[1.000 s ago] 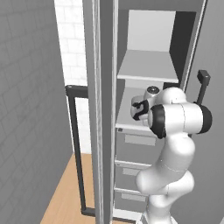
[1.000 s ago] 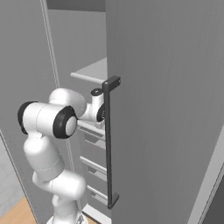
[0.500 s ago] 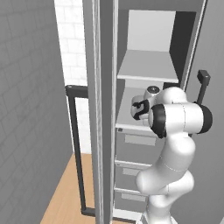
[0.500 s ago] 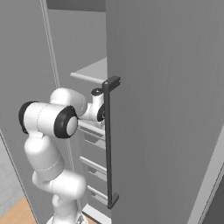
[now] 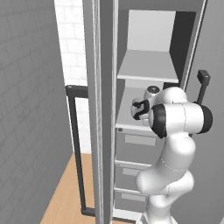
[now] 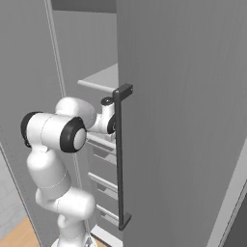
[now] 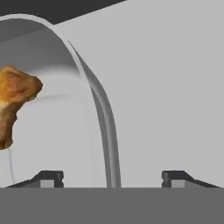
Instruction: Take the meat container that has the chicken drumstick and place it on the second highest rack of the freezer. Then take the vegetable container that has the potato and sweet potato and place it on the highest rack of the freezer.
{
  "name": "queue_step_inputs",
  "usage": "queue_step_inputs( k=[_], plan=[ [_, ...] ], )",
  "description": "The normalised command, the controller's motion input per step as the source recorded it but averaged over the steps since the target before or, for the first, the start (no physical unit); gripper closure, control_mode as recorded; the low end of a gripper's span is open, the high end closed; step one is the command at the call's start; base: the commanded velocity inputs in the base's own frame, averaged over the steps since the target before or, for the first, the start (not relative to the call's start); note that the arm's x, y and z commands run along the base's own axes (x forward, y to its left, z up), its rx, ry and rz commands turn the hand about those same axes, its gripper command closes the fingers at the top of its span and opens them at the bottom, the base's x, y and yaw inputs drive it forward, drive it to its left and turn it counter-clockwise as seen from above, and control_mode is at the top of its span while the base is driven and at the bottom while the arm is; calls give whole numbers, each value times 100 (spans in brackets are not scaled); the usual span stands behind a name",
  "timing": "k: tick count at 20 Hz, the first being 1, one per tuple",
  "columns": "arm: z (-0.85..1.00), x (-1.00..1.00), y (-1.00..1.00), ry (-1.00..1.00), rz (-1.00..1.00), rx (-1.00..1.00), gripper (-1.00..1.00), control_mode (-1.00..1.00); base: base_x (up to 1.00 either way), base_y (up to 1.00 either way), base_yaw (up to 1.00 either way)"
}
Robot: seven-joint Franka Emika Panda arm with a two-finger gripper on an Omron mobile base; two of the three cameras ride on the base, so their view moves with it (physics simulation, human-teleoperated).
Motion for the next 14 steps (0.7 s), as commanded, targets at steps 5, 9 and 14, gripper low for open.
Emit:
queue_step_inputs(
  k=[5, 9, 14],
  plan=[
    [21, -50, 5, -4, 0, 0, -100, -100, 0, 0, 0],
    [75, -41, 11, -1, 0, 0, -100, -100, 0, 0, 0],
    [58, -43, 17, 0, 0, 0, -100, -100, 0, 0, 0]
  ],
)
